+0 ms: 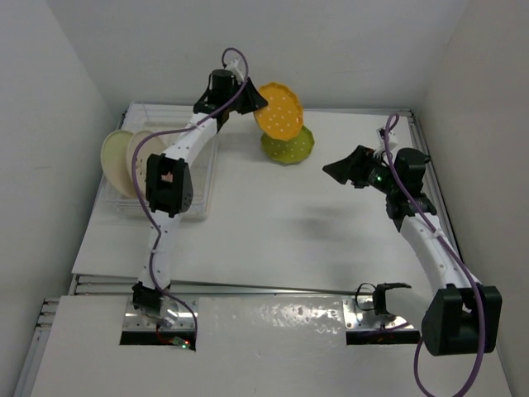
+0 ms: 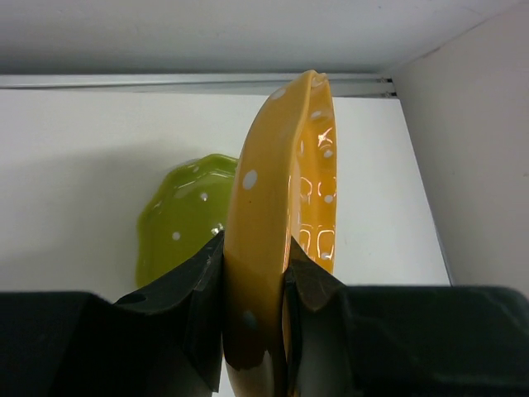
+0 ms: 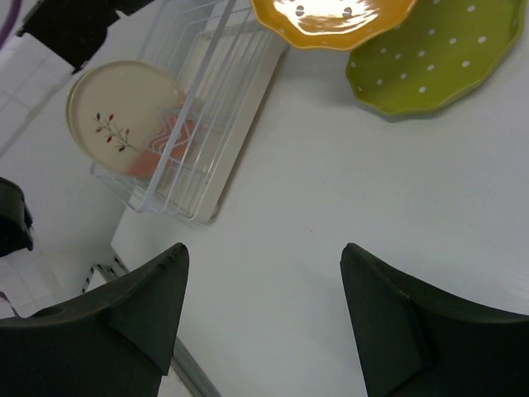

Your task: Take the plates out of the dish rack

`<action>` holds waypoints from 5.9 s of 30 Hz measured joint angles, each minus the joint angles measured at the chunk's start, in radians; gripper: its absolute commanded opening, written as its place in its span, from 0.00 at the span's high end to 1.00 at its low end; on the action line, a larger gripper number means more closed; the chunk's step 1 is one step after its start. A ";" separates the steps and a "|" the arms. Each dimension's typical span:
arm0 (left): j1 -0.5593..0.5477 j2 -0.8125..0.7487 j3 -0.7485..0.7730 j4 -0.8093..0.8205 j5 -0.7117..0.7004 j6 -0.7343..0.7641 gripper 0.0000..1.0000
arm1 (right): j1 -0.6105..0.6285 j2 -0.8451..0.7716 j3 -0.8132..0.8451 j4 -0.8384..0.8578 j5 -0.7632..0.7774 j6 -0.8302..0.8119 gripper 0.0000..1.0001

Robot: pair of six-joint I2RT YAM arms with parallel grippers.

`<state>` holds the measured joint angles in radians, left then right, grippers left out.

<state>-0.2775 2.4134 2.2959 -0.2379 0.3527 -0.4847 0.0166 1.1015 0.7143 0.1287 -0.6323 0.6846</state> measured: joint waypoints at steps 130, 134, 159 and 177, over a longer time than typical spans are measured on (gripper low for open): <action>-0.176 0.152 -0.105 0.069 -0.639 0.369 1.00 | 0.000 -0.042 0.058 -0.237 0.045 -0.106 0.22; -0.174 0.152 -0.109 0.082 -0.628 0.362 1.00 | 0.000 -0.046 0.058 -0.238 0.045 -0.106 0.22; -0.162 0.021 0.028 -0.093 -0.520 0.354 0.29 | 0.000 -0.034 0.077 -0.274 0.057 -0.176 0.20; 0.350 -0.539 -0.219 -0.703 -0.759 0.688 0.23 | 0.000 0.124 0.130 -0.332 -0.008 -0.283 0.23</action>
<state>0.0723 1.8740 2.0773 -0.9413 -0.4061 0.2035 0.0166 1.2259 0.8440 -0.2035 -0.6403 0.4015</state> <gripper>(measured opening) 0.764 0.773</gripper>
